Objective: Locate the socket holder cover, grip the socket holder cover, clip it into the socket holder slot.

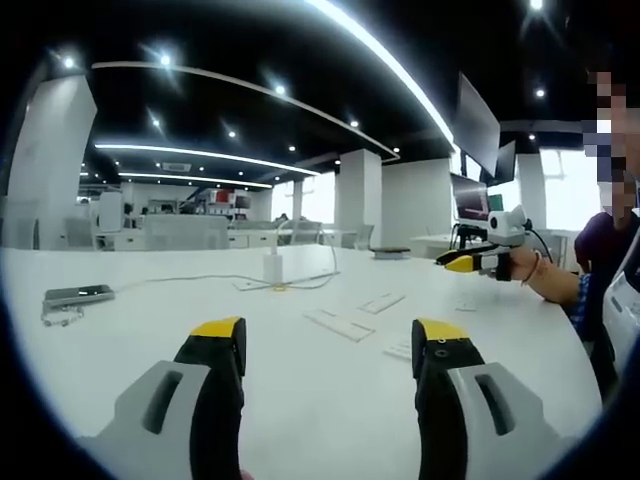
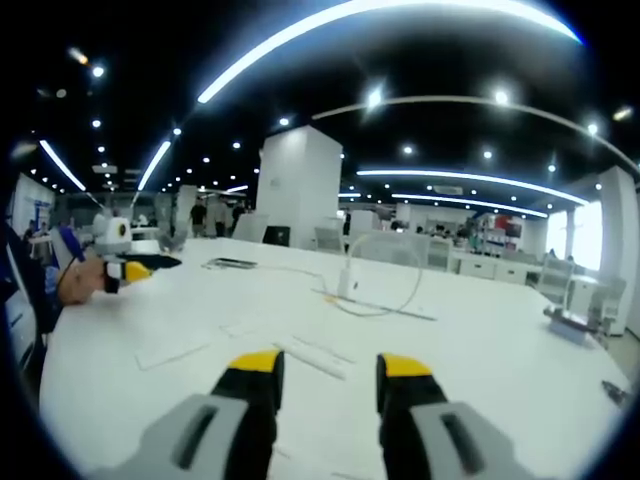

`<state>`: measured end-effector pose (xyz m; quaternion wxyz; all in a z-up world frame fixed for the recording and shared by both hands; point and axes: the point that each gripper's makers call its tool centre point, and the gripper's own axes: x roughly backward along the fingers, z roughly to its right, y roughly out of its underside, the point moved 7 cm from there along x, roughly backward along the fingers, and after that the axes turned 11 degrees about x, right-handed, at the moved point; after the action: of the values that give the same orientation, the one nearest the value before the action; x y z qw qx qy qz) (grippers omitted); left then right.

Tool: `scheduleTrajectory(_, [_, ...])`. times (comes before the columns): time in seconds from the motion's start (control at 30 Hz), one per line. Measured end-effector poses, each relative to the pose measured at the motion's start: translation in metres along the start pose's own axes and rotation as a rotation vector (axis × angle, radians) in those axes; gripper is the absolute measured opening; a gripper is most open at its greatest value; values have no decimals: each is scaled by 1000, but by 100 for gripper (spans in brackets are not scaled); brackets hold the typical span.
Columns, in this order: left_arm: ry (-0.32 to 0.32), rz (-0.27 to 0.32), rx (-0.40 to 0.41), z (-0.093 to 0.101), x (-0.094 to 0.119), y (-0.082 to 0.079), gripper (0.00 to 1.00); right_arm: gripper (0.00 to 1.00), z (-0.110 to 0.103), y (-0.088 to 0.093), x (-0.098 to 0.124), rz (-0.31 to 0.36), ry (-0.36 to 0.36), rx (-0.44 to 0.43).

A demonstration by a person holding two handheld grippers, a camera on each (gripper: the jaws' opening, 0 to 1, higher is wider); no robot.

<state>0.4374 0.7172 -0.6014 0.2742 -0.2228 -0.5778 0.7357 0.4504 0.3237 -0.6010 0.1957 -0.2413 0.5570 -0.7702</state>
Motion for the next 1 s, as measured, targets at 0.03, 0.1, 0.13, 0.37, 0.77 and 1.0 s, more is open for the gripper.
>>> scheduleTrajectory(0.03, [1,-1,-1,0,0,0,68,38,0,0,0,0,0,1])
scheduleTrajectory(0.1, [1,-4,-3,0,0,1,69,38,0,0,0,1,-2,2])
scheduleTrajectory(0.13, [0,-6,-3,0,0,1,70,38,0,0,0,1,-2,2])
scheduleTrajectory(0.37, [-8,-19,-3,-1,0,3,73,38,0,1,1,-4,0,4])
scheduleTrajectory(0.77, [-24,-37,-11,-3,0,5,73,38,0,2,0,-7,-1,-1])
scheduleTrajectory(1.0, [-39,-42,-23,-6,1,5,72,38,2,2,-1,-6,2,15])
